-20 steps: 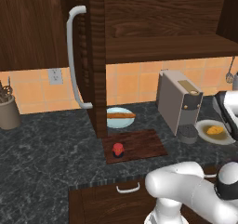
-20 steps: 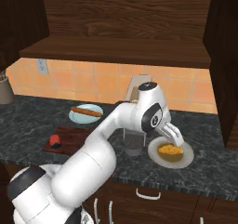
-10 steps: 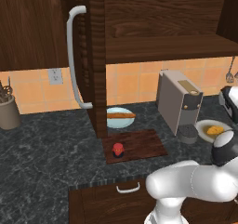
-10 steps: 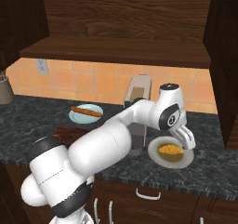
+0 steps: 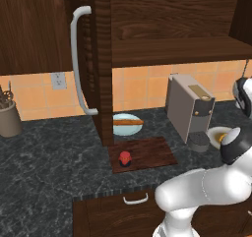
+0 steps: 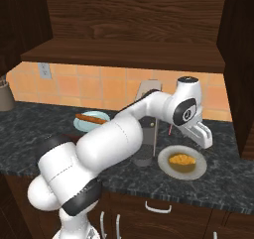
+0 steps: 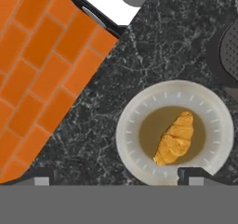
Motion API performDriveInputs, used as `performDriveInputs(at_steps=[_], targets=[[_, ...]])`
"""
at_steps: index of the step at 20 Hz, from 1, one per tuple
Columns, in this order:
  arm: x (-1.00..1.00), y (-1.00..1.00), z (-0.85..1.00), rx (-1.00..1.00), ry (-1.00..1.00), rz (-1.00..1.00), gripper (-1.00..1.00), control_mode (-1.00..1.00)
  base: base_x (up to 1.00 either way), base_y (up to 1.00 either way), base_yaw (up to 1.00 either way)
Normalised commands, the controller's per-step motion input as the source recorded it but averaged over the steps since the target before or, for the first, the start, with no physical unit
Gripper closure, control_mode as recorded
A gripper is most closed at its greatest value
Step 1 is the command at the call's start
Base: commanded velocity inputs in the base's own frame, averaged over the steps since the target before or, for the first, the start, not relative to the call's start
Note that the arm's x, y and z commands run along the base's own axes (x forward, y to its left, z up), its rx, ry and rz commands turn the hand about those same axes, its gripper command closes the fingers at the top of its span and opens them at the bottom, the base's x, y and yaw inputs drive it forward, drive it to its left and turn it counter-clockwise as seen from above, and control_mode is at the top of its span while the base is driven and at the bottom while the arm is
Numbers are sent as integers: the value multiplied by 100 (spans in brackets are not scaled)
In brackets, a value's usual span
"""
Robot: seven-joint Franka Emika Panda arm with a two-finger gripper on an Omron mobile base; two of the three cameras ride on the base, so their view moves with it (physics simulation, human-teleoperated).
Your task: From the different types of pastries on the counter, select a croissant and place it on the cutting board. Then retrieve a jar of jam from the cabinet and place it alongside the croissant on the cutting board.
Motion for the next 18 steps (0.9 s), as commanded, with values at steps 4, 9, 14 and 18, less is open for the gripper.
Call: performDriveInputs(at_steps=[4,9,14,18], targets=[[2,16,0,0,-17,3,-100,-100,0,0,0],[15,57,-12,-8,-24,0,-100,-100,0,0,0],[15,41,-44,-13,-21,0,-100,-100,0,0,0],[23,0,-48,-3,-5,0,-100,-100,0,0,0]])
